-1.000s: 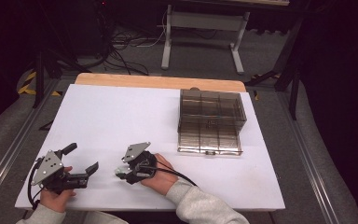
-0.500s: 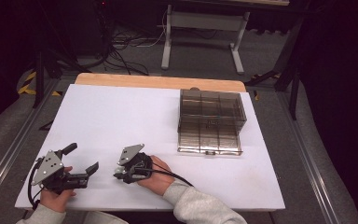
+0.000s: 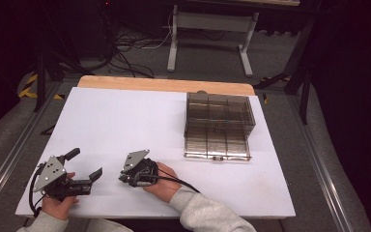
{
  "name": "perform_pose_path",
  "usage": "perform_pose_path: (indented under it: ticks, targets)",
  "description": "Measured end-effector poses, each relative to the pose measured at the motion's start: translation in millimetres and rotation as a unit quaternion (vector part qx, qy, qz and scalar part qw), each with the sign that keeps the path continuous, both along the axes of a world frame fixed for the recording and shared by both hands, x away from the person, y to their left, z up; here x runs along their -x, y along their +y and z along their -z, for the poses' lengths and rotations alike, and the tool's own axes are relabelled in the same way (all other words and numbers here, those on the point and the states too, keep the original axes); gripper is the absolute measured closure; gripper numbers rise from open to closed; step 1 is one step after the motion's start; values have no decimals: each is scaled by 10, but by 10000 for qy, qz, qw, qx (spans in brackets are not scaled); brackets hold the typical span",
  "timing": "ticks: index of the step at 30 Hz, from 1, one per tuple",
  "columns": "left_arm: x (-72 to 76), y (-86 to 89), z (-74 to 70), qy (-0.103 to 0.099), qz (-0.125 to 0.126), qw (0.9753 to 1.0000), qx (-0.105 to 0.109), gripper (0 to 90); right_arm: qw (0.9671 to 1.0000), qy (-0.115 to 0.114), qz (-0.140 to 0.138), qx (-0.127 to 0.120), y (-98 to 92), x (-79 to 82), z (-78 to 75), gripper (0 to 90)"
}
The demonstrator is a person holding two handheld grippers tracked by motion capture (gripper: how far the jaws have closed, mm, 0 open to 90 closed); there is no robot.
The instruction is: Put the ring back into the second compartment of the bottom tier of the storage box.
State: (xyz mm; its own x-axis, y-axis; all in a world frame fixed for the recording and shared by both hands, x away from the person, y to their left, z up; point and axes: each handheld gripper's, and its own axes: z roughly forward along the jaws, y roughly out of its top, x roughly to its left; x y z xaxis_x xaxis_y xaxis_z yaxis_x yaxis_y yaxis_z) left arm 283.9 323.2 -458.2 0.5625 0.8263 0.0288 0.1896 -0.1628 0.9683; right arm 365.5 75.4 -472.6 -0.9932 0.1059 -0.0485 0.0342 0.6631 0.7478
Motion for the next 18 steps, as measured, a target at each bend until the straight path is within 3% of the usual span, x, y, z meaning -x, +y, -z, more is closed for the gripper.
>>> perform_pose_path:
  ticks: [18]
  targets:
    - [1,5,-1,14,-7,10000,16,3,9999,-76,84,-124,-104,-3,-130,757]
